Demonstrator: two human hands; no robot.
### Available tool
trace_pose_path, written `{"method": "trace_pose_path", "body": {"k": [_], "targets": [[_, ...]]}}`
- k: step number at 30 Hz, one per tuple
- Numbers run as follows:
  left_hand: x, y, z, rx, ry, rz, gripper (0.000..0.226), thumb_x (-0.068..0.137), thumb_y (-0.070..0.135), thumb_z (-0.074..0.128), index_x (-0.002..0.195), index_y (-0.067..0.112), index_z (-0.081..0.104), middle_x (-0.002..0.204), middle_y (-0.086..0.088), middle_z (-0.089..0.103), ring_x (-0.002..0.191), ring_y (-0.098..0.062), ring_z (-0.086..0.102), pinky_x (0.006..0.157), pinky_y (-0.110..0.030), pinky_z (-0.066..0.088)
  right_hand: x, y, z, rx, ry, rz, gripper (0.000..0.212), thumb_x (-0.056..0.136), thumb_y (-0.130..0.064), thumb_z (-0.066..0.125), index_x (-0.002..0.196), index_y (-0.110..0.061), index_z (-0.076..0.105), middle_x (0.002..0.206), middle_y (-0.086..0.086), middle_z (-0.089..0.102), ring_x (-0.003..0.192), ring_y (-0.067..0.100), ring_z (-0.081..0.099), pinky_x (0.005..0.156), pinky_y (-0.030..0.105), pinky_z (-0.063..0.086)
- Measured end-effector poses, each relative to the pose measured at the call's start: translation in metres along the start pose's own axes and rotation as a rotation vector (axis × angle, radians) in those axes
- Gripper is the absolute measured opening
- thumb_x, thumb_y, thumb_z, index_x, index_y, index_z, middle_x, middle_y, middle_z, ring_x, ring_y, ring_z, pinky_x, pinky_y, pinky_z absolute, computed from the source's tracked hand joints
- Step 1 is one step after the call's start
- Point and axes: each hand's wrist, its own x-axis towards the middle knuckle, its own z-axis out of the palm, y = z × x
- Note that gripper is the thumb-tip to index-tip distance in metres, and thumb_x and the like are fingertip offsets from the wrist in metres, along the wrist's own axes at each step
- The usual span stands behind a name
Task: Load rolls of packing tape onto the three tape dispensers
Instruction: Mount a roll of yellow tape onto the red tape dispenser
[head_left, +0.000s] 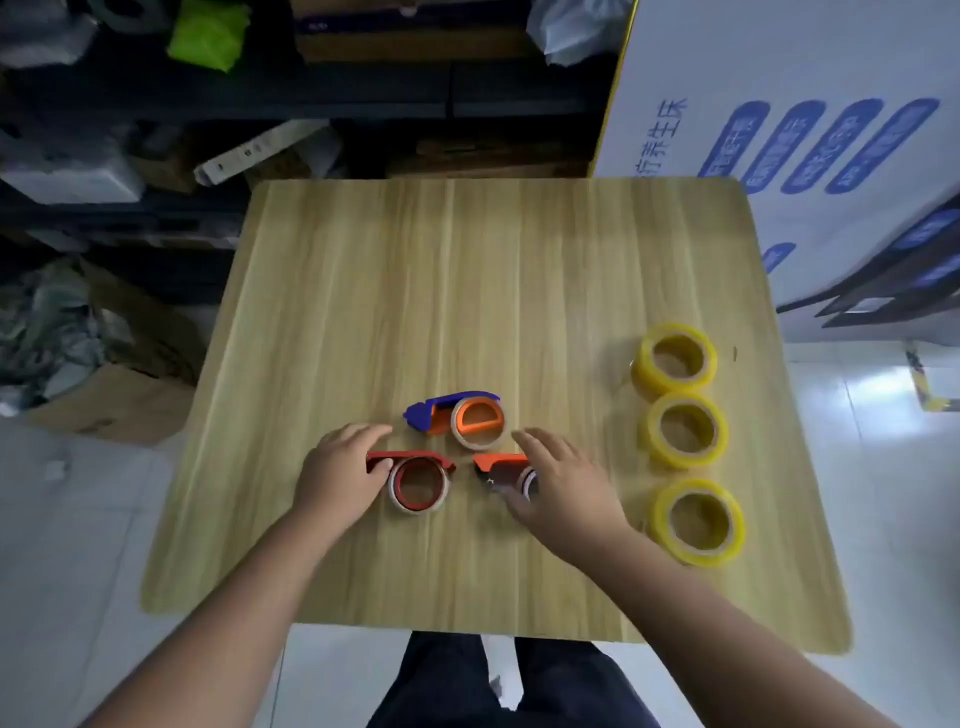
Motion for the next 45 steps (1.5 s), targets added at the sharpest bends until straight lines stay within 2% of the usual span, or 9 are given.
{"method": "trace_pose_path", "body": {"k": [6, 11, 15, 21, 24, 28, 32, 41, 45], "targets": [[0.038, -0.029, 0.016, 0.265, -0.253, 0.079, 0.028, 0.09, 0.046, 0.055, 0.115, 0.038, 0.063, 0.109, 0.009, 0.061, 0.104, -0.02, 0.05, 0.086, -0.034, 0.041, 0.027, -0.036, 0.062, -0.015, -0.204, -0.013, 0.067, 0.091, -0.051, 0.055, 0.148, -0.025, 0.033, 0.145, -0.002, 0.045, 0.13, 0.022, 0.04, 0.103, 0.035, 0.038], [0.052, -0.042, 0.021, 0.216, -0.231, 0.147, 0.019, 0.092, 0.041, 0.053, 0.098, 0.035, 0.069, 0.092, 0.009, 0.061, 0.091, -0.018, 0.055, 0.079, -0.033, 0.038, 0.044, -0.056, 0.097, -0.044, -0.282, 0.016, 0.068, 0.091, -0.049, 0.057, 0.149, -0.022, 0.032, 0.146, 0.002, 0.042, 0.129, 0.025, 0.041, 0.1, 0.038, 0.042], [0.049, -0.05, 0.026, 0.168, -0.231, 0.2, 0.022, 0.089, 0.046, 0.057, 0.103, 0.034, 0.069, 0.094, 0.008, 0.062, 0.089, -0.018, 0.057, 0.075, -0.032, 0.039, 0.055, -0.066, 0.118, -0.079, -0.315, 0.069, 0.066, 0.092, -0.046, 0.057, 0.147, -0.021, 0.031, 0.148, 0.003, 0.039, 0.127, 0.027, 0.044, 0.096, 0.039, 0.046], [0.044, -0.053, 0.035, 0.119, -0.143, 0.204, 0.023, 0.093, 0.036, 0.052, 0.091, 0.017, 0.065, 0.085, -0.001, 0.06, 0.076, -0.024, 0.059, 0.061, -0.031, 0.037, 0.06, -0.074, 0.138, -0.086, -0.245, 0.106, 0.077, 0.093, -0.044, 0.059, 0.153, -0.015, 0.019, 0.163, 0.011, 0.012, 0.147, 0.028, 0.019, 0.113, 0.036, 0.032], [0.041, -0.06, 0.038, 0.087, -0.121, 0.197, 0.022, 0.093, 0.034, 0.052, 0.088, 0.015, 0.063, 0.081, -0.001, 0.059, 0.072, -0.023, 0.058, 0.058, -0.032, 0.039, 0.065, -0.079, 0.145, -0.152, -0.205, 0.125, 0.089, 0.088, -0.049, 0.064, 0.155, -0.017, 0.015, 0.159, 0.017, 0.018, 0.142, 0.033, 0.029, 0.111, 0.04, 0.034], [0.038, -0.068, 0.041, 0.069, -0.099, 0.2, 0.021, 0.092, 0.034, 0.054, 0.087, 0.016, 0.065, 0.078, 0.001, 0.058, 0.069, -0.02, 0.056, 0.059, -0.035, 0.048, 0.076, -0.085, 0.153, -0.295, -0.142, 0.173, 0.096, 0.069, -0.064, 0.074, 0.145, -0.015, 0.043, 0.12, 0.015, 0.057, 0.105, 0.032, 0.057, 0.084, 0.046, 0.048], [0.036, -0.068, 0.041, 0.033, -0.071, 0.186, 0.02, 0.092, 0.034, 0.056, 0.088, 0.017, 0.066, 0.078, 0.003, 0.059, 0.067, -0.017, 0.054, 0.055, -0.029, 0.042, 0.079, -0.085, 0.157, -0.351, -0.213, 0.127, 0.087, 0.081, -0.066, 0.057, 0.146, -0.014, 0.032, 0.134, 0.012, 0.042, 0.119, 0.03, 0.043, 0.094, 0.042, 0.041], [0.034, -0.079, 0.035, -0.237, -0.261, 0.073, 0.033, 0.084, 0.039, 0.069, 0.113, 0.025, 0.065, 0.094, 0.014, 0.054, 0.087, -0.008, 0.055, 0.072, -0.026, 0.043, 0.066, -0.078, 0.157, -0.283, -0.317, 0.056, 0.094, 0.084, -0.051, 0.064, 0.154, -0.021, 0.008, 0.154, 0.013, 0.022, 0.131, 0.034, 0.035, 0.102, 0.042, 0.04], [0.029, -0.091, 0.036, -0.254, -0.296, -0.004, 0.035, 0.08, 0.033, 0.073, 0.113, 0.024, 0.067, 0.09, 0.016, 0.053, 0.087, -0.008, 0.057, 0.075, -0.028, 0.046, 0.069, -0.079, 0.152, -0.323, -0.322, 0.033, 0.088, 0.084, -0.042, 0.069, 0.15, -0.024, 0.014, 0.15, 0.013, 0.026, 0.126, 0.035, 0.038, 0.097, 0.043, 0.042]]}}
